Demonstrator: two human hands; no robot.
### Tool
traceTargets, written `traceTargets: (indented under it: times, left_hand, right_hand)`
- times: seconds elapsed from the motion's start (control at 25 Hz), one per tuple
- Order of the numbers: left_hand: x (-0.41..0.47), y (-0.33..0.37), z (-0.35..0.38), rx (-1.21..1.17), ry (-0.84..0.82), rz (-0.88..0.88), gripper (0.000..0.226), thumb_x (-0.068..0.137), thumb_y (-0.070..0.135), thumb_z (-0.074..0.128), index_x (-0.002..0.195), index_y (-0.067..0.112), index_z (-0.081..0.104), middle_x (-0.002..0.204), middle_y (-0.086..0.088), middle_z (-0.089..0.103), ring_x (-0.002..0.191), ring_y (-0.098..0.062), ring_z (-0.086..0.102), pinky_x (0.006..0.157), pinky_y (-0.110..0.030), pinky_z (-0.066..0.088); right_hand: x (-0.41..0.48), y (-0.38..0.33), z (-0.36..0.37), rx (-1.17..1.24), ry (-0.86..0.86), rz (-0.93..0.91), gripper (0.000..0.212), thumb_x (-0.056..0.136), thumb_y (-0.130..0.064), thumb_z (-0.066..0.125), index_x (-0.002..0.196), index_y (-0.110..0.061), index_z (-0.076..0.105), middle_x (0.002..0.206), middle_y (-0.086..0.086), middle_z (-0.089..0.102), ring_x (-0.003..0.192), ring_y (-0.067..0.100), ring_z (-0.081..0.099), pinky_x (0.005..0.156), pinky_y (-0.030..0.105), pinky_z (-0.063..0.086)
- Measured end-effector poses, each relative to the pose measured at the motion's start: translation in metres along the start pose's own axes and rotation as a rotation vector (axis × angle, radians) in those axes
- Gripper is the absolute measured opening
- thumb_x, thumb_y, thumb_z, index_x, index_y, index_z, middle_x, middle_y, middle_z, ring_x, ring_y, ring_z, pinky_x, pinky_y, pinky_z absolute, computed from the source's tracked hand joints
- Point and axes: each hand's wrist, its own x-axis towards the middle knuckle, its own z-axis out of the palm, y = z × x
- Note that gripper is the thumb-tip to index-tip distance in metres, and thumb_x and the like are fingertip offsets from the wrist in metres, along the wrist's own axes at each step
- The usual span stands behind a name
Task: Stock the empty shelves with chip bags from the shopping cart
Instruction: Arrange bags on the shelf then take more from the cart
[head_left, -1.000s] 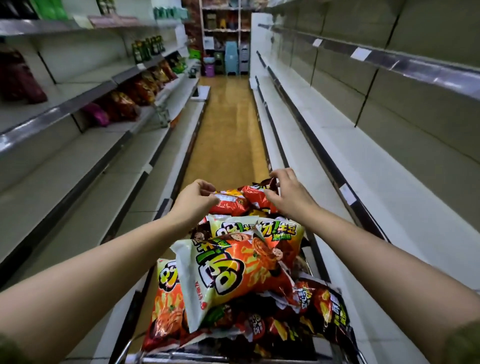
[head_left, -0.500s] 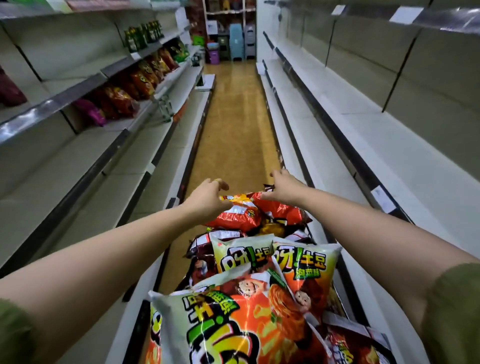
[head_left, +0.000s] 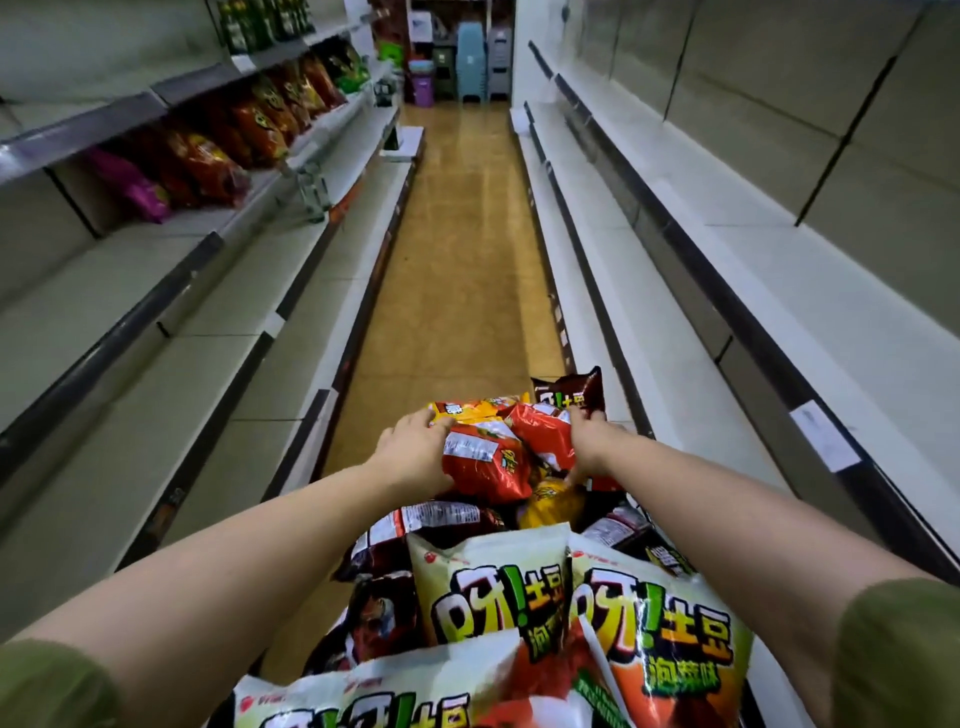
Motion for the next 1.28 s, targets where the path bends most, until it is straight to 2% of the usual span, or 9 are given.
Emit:
traceTargets:
  times: [0.2, 0.4, 0.52, 0.72, 0.8, 0.92, 1.08, 1.16, 1.28]
  left_hand:
    - [0.011, -0.002, 0.006, 0.094, -0.066, -0.006, 0.097, 0.079, 0.042, 0.070, 0.152, 0.021, 0.010, 0.158, -0.011, 0.007, 0.146, -0.028, 0.006, 0.116, -0.046, 0.013]
    - [0.026, 0.001, 0.018, 0.112, -0.192, -0.012, 0.107, 0.073, 0.057, 0.069, 0.150, 0.034, -0.001, 0.158, -0.010, 0.008, 0.146, -0.031, 0.003, 0.112, -0.056, 0.012]
    - [0.030, 0.002, 0.027, 0.191, -0.099, 0.015, 0.084, 0.083, 0.056, 0.059, 0.149, 0.039, 0.009, 0.150, -0.008, 0.027, 0.138, -0.032, 0.026, 0.109, -0.048, 0.024]
    - [0.015, -0.001, 0.003, 0.167, 0.055, 0.018, 0.074, 0.089, 0.049, 0.054, 0.149, 0.036, 0.013, 0.144, -0.007, 0.038, 0.132, -0.029, 0.036, 0.107, -0.043, 0.025]
    - [0.001, -0.001, -0.016, 0.008, 0.126, -0.004, 0.080, 0.083, 0.047, 0.063, 0.148, 0.034, 0.018, 0.140, -0.006, 0.041, 0.130, -0.028, 0.039, 0.107, -0.043, 0.028]
    - [-0.034, 0.006, -0.051, -0.593, 0.304, 0.005, 0.058, 0.085, 0.027, 0.067, 0.137, 0.022, 0.041, 0.122, -0.007, 0.057, 0.114, -0.025, 0.053, 0.097, -0.034, 0.039]
    - [-0.099, 0.032, -0.102, -1.347, 0.216, 0.054, 0.027, 0.092, 0.017, 0.057, 0.118, 0.017, 0.051, 0.097, 0.000, 0.066, 0.083, -0.013, 0.066, 0.080, -0.027, 0.053]
    - [-0.128, 0.043, -0.120, -1.511, 0.148, 0.061, 0.031, 0.089, 0.028, 0.058, 0.119, 0.025, 0.052, 0.100, 0.000, 0.068, 0.091, -0.018, 0.065, 0.091, -0.041, 0.050]
    - [-0.159, 0.057, -0.138, -1.642, 0.127, 0.071, 0.056, 0.072, 0.043, 0.062, 0.125, 0.025, 0.052, 0.110, -0.004, 0.067, 0.099, -0.026, 0.063, 0.087, -0.043, 0.050]
  right_hand:
    - [-0.013, 0.012, -0.008, 0.020, 0.202, -0.110, 0.073, 0.082, -0.017, 0.066, 0.141, -0.010, 0.023, 0.131, 0.020, 0.045, 0.117, 0.038, 0.051, 0.093, 0.042, 0.046]
    - [-0.050, 0.028, -0.043, 0.293, 0.345, -0.233, 0.072, 0.074, -0.022, 0.072, 0.135, -0.018, 0.034, 0.120, 0.013, 0.057, 0.105, 0.031, 0.059, 0.084, 0.036, 0.050]
    - [-0.072, 0.036, -0.050, 0.709, 0.256, -0.277, 0.074, 0.071, -0.018, 0.078, 0.134, -0.025, 0.038, 0.115, 0.004, 0.061, 0.095, 0.021, 0.062, 0.073, 0.027, 0.052]
    - [-0.104, 0.047, -0.051, 1.175, 0.051, -0.359, 0.067, 0.073, -0.010, 0.077, 0.129, -0.023, 0.043, 0.114, 0.007, 0.064, 0.096, 0.027, 0.067, 0.086, 0.045, 0.055]
    - [-0.121, 0.052, -0.055, 1.363, -0.023, -0.429, 0.069, 0.071, -0.008, 0.078, 0.130, -0.017, 0.044, 0.114, 0.010, 0.066, 0.097, 0.029, 0.067, 0.085, 0.045, 0.055]
    - [-0.156, 0.058, -0.064, 1.685, -0.173, -0.608, 0.080, 0.050, -0.015, 0.089, 0.123, -0.014, 0.054, 0.110, 0.016, 0.068, 0.092, 0.031, 0.068, 0.076, 0.042, 0.057]
    - [-0.201, 0.061, -0.082, 1.866, -0.254, -0.765, 0.096, 0.044, -0.022, 0.092, 0.130, -0.009, 0.053, 0.124, 0.021, 0.060, 0.101, 0.034, 0.065, 0.087, 0.049, 0.053]
    - [-0.227, 0.058, -0.093, 1.862, -0.284, -0.806, 0.092, 0.046, -0.026, 0.091, 0.129, -0.008, 0.055, 0.126, 0.021, 0.059, 0.105, 0.034, 0.063, 0.096, 0.051, 0.046]
    - [-0.260, 0.051, -0.104, 1.826, -0.264, -0.823, 0.082, 0.040, -0.038, 0.094, 0.112, -0.009, 0.069, 0.117, 0.020, 0.065, 0.099, 0.032, 0.067, 0.090, 0.049, 0.051]
